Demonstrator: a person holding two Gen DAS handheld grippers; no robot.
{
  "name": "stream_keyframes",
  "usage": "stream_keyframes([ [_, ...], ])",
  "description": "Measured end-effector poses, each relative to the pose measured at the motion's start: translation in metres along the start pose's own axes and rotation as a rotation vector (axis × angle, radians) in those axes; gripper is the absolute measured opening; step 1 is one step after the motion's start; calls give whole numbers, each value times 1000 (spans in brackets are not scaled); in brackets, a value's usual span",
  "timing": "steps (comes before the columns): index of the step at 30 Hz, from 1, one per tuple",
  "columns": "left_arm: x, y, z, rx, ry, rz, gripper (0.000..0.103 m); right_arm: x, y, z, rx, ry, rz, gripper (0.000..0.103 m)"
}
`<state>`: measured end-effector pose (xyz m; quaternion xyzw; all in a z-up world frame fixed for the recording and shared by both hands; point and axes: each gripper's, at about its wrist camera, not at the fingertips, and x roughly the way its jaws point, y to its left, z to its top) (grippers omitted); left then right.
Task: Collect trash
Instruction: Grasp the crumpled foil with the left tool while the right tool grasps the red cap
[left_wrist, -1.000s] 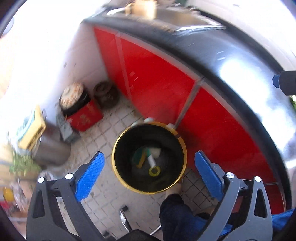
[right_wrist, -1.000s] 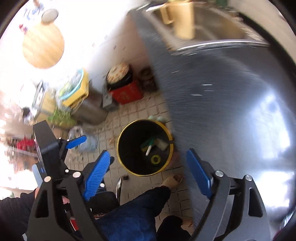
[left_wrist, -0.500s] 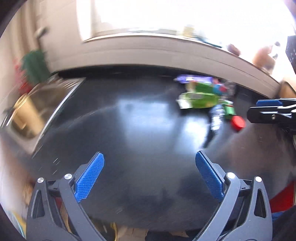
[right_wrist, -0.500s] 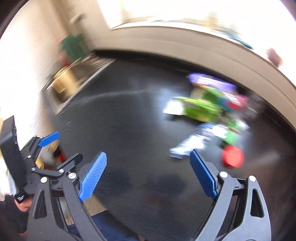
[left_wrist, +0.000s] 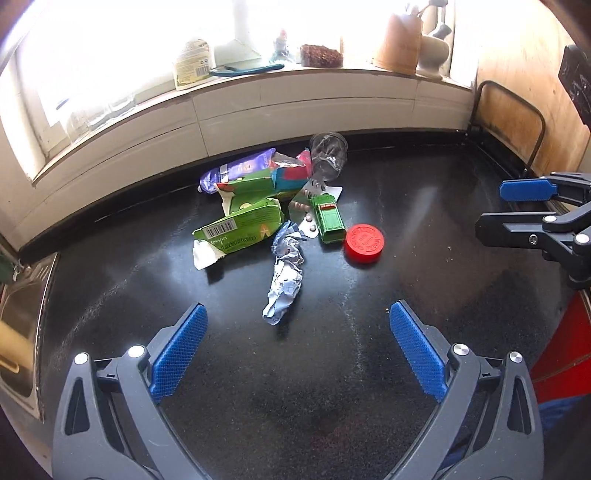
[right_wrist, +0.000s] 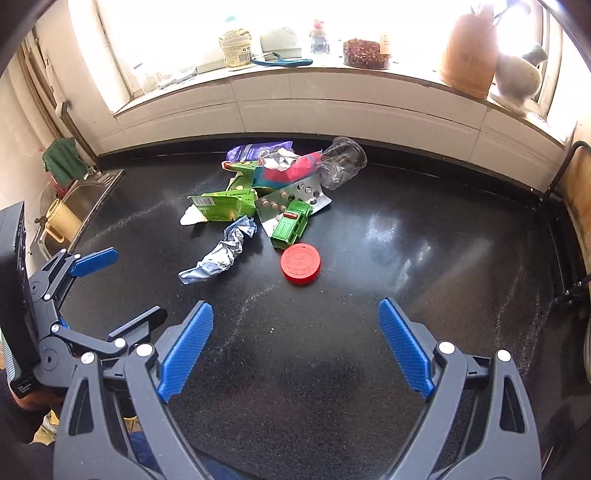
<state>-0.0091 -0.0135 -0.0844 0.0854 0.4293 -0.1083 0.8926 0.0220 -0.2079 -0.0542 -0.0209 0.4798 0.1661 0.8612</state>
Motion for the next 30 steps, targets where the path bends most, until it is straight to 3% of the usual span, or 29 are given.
stream_keyframes([
  [10, 50, 13, 3, -74, 61, 12, 96, 52, 4, 13, -83, 42, 18, 88],
  [17, 113, 26, 1, -102, 131, 33, 96, 118, 1, 17, -140, 78, 2, 88],
  [23, 142, 31, 9, -96, 161, 28, 95, 166, -8, 21, -153, 143, -14, 87],
  [30, 147, 27, 15, -70, 158, 5, 71, 178, -5, 23, -193, 153, -25, 64],
])
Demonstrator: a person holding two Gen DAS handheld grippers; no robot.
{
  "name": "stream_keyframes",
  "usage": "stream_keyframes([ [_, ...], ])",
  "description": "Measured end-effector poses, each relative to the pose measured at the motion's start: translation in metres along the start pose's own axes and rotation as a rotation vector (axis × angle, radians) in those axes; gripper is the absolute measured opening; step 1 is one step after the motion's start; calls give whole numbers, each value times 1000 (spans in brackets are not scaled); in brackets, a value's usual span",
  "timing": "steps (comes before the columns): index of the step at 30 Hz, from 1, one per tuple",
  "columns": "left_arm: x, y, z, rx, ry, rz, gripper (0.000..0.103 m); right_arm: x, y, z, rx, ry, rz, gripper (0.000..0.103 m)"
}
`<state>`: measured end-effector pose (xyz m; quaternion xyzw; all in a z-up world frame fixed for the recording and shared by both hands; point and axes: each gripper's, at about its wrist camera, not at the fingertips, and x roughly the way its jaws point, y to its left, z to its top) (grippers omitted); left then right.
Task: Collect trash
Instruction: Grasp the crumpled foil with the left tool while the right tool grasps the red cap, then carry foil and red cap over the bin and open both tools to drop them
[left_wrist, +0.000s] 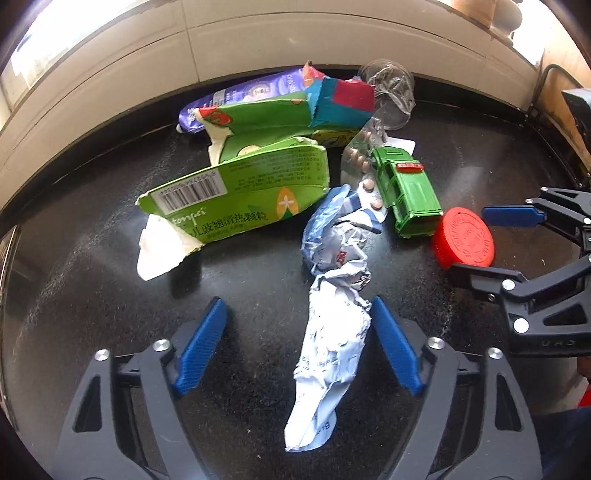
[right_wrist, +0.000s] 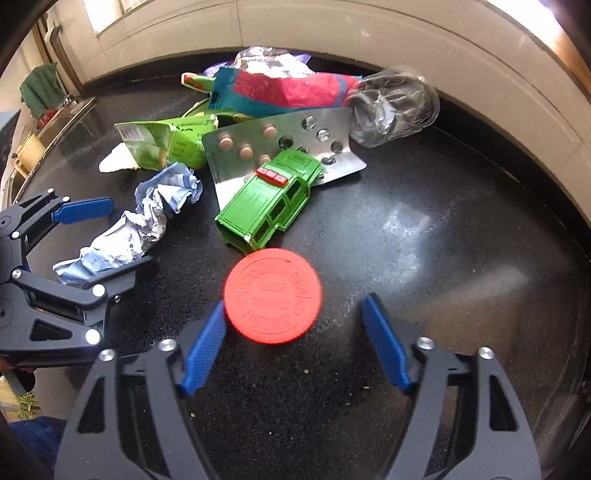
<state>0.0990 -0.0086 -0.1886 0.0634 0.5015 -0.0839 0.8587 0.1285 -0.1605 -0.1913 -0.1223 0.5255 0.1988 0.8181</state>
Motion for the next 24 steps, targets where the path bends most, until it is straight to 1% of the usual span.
stream_keyframes([
  [1, -1, -2, 1, 11, -3, -4, 62, -1, 1, 1, -6, -3, 5, 53],
  [2, -2, -4, 2, 20, -4, -8, 56, -2, 2, 2, -11, -1, 5, 49],
  [4, -5, -8, 4, 38, -4, -9, 31, -1, 3, 3, -13, 6, 17, 49],
  [5, -5, -10, 4, 44, -2, -8, 28, -2, 3, 2, -13, 8, 19, 49],
  [7, -7, -12, 3, 48, 4, -8, 26, -6, 4, 0, -10, 8, 20, 49],
  [10, -15, -14, 0, 49, 0, 4, 25, -20, 4, -4, 4, -7, 18, 49],
  [12, -24, -14, -2, 43, -7, 0, 25, -31, 3, -8, 22, -20, 18, 49],
  [17, -51, -16, -14, 22, -27, 18, 25, -61, 1, -18, 59, -57, 11, 49],
  [21, -69, -24, -26, 25, -38, 18, 25, -88, 6, -32, 83, -89, 10, 49],
  [24, -77, -30, -33, 28, -47, 16, 25, -99, 2, -42, 93, -94, 9, 49],
])
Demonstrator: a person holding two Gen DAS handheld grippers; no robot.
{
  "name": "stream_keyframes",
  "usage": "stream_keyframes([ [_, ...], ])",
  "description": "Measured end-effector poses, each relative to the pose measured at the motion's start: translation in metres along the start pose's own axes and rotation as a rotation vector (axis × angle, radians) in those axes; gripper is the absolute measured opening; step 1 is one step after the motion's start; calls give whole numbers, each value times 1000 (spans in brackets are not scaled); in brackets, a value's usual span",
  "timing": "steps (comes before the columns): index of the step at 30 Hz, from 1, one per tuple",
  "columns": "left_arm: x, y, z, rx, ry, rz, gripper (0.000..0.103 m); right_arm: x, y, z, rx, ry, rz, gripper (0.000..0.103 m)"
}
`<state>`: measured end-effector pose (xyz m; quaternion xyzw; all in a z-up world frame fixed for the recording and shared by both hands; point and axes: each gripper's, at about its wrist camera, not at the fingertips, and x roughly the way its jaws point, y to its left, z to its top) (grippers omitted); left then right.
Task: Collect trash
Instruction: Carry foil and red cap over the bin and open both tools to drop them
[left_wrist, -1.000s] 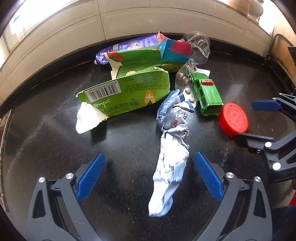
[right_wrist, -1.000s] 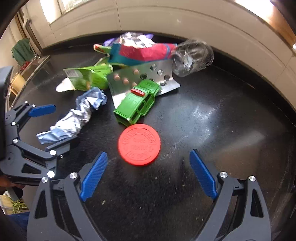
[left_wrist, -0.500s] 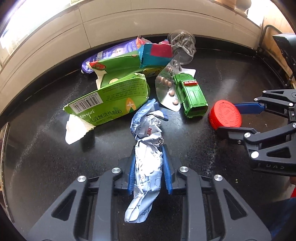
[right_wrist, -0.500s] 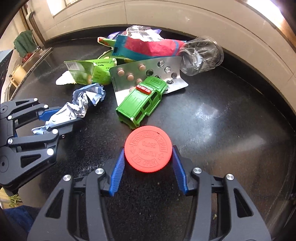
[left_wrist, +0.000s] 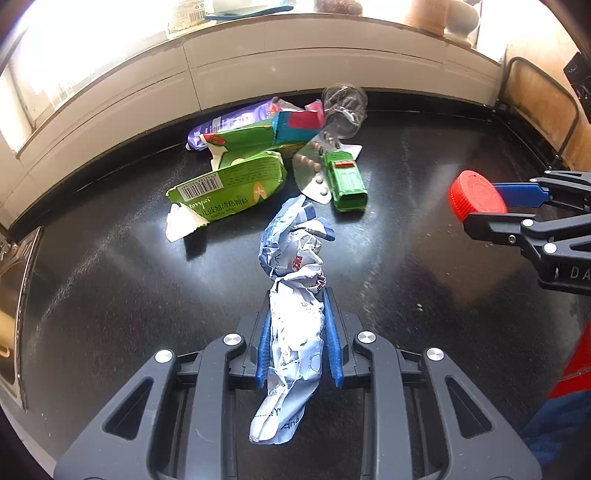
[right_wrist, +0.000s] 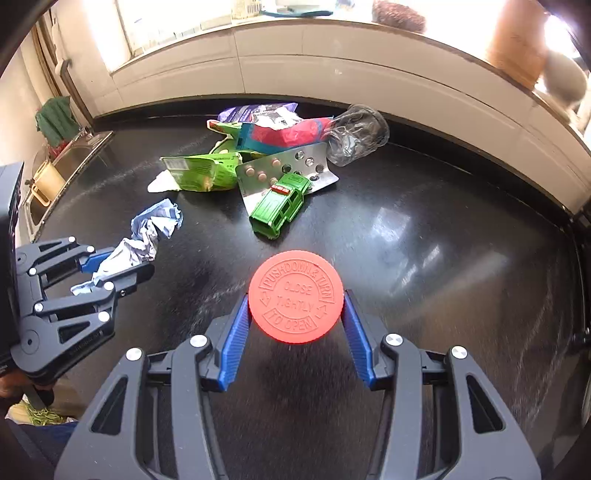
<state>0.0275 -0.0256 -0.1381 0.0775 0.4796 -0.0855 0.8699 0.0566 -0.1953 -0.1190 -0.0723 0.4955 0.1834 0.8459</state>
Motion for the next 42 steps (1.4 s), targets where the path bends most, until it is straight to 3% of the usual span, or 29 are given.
stream_keyframes([
  [5, -12, -5, -7, -1, -21, -6, 25, -10, 2, -12, -2, -6, -6, 49],
  [11, -34, 10, -12, -47, -59, 37, 25, -20, 23, -3, -50, -26, 15, 49],
  [15, -57, 41, -28, -140, -82, 96, 25, -23, 56, 12, -115, -44, 72, 49],
  [19, -77, 77, -56, -241, -84, 174, 25, -21, 113, 28, -228, -51, 162, 49],
  [25, -113, 134, -127, -439, -54, 328, 25, -9, 220, 30, -439, -13, 305, 49],
  [32, -150, 182, -240, -728, 21, 482, 25, 11, 351, -6, -706, 92, 474, 49],
  [39, -164, 214, -341, -973, 92, 548, 25, 30, 469, -51, -906, 220, 620, 49],
  [42, -160, 221, -370, -1031, 110, 559, 25, 38, 502, -68, -958, 257, 648, 49],
])
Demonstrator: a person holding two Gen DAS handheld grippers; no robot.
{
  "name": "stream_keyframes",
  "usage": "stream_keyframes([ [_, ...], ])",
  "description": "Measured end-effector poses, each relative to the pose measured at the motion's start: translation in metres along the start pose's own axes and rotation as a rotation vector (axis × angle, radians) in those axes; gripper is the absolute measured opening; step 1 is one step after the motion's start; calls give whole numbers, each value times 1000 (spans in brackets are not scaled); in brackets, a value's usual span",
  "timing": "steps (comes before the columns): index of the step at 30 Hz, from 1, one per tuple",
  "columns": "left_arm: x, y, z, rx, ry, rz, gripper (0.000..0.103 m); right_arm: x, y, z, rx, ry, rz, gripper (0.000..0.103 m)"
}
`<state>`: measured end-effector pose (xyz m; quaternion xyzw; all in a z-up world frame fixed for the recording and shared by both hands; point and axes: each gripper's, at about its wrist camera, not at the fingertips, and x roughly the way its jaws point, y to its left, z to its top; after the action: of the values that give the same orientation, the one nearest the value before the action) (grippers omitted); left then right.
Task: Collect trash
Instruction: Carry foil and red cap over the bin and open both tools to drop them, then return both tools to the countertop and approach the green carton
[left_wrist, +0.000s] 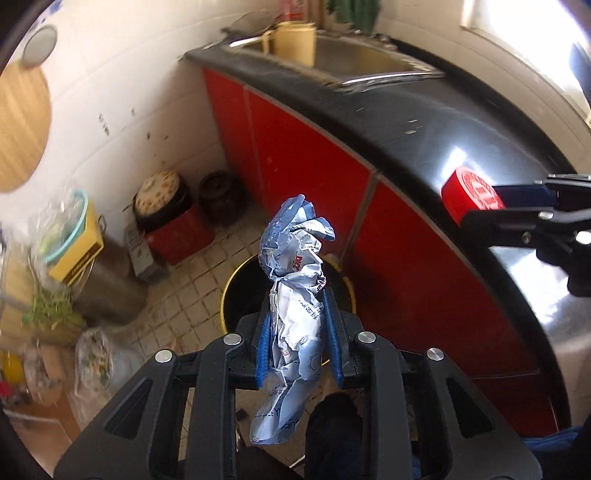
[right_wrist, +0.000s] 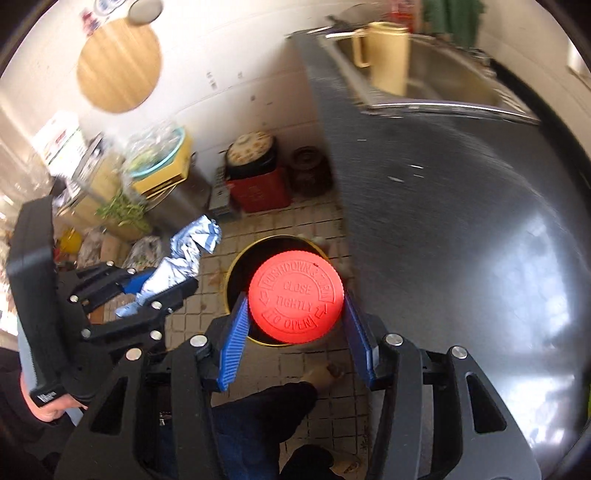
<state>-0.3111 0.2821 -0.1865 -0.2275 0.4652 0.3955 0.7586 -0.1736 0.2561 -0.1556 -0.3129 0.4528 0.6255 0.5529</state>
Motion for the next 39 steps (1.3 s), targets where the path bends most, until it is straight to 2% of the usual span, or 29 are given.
stream_keyframes([
  [5, 37, 36, -17, -81, 71, -4, 25, 53, 22, 17, -54, 88, 28, 49],
  [10, 60, 49, -17, -110, 100, -16, 25, 92, 23, 29, -41, 156, 34, 49],
  [17, 76, 56, -13, -127, 111, -23, 25, 111, 19, 46, -38, 184, 20, 49],
  [23, 82, 56, -11, -127, 116, -37, 25, 112, 18, 56, -29, 180, 19, 50],
  [24, 82, 56, -11, -125, 118, -40, 31, 112, 17, 57, -25, 179, 17, 52],
  [25, 84, 56, -10, -119, 126, -46, 51, 110, 17, 57, -20, 177, 17, 65],
  [26, 84, 56, -9, -112, 127, -45, 63, 108, 16, 57, -14, 169, 20, 73],
  [27, 82, 55, -9, -108, 115, -36, 73, 106, 16, 58, -12, 162, 20, 73],
  [33, 69, 48, -8, -69, 95, -30, 75, 81, 17, 54, -10, 132, 31, 76],
  [37, 49, 34, -1, -10, 60, -6, 93, 37, 5, 45, 29, 63, 9, 84],
  [39, 34, 15, 7, 61, 28, -5, 94, 12, -6, 38, 62, 22, -15, 88],
])
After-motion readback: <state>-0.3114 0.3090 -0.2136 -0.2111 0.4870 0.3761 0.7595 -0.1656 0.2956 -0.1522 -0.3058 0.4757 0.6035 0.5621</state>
